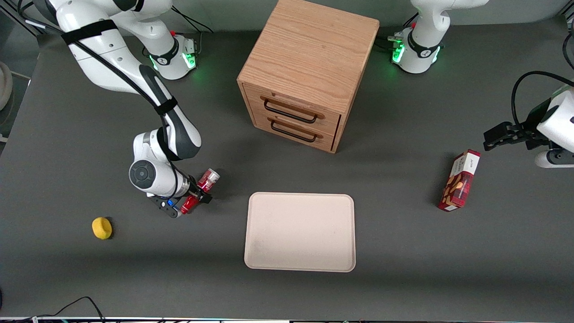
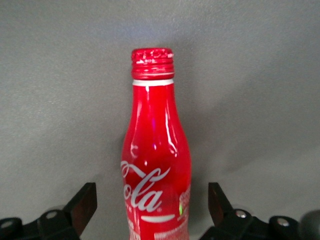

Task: Place coke bottle on tray
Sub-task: 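Lower the right gripper over the bottle and close it around the bottle, then lift the bottle with the right gripper and carry it over the white tray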

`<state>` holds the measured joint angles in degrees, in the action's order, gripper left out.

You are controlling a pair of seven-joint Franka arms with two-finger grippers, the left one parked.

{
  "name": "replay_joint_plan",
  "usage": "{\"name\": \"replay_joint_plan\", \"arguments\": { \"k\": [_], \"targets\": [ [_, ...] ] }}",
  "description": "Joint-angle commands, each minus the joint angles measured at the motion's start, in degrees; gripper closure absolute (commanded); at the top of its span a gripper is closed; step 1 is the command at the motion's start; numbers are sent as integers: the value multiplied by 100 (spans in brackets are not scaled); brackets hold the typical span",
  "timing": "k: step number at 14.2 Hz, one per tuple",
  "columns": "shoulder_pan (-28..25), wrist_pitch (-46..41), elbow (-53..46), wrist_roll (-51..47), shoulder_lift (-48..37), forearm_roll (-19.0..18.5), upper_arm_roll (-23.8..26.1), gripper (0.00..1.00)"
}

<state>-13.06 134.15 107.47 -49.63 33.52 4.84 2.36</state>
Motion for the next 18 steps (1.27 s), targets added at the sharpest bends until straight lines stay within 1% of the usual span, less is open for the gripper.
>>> {"name": "replay_joint_plan", "arguments": {
  "k": [1, 2, 4, 5, 8, 10, 11, 13, 16, 18],
  "targets": [
    [-56, 242, 72, -152, 40, -9, -7, 24],
    [-56, 287, 81, -144, 76, -9, -7, 41],
    [-56, 287, 72, -135, 76, -9, 36, 94],
    [-56, 287, 63, -135, 76, -18, 72, 100],
    [-56, 209, 37, -109, -29, -97, 142, 100],
    [-56, -246, -41, -12, -362, -220, 168, 100],
    [-48, -667, -251, 14, -511, -290, 282, 100],
    [-39, -1746, -882, 93, -784, -387, 344, 100],
    [-21, -3277, -2051, 812, -1014, -326, 353, 100],
    [-30, -3885, -2833, 1103, -979, -247, 388, 100]
  ]
}}
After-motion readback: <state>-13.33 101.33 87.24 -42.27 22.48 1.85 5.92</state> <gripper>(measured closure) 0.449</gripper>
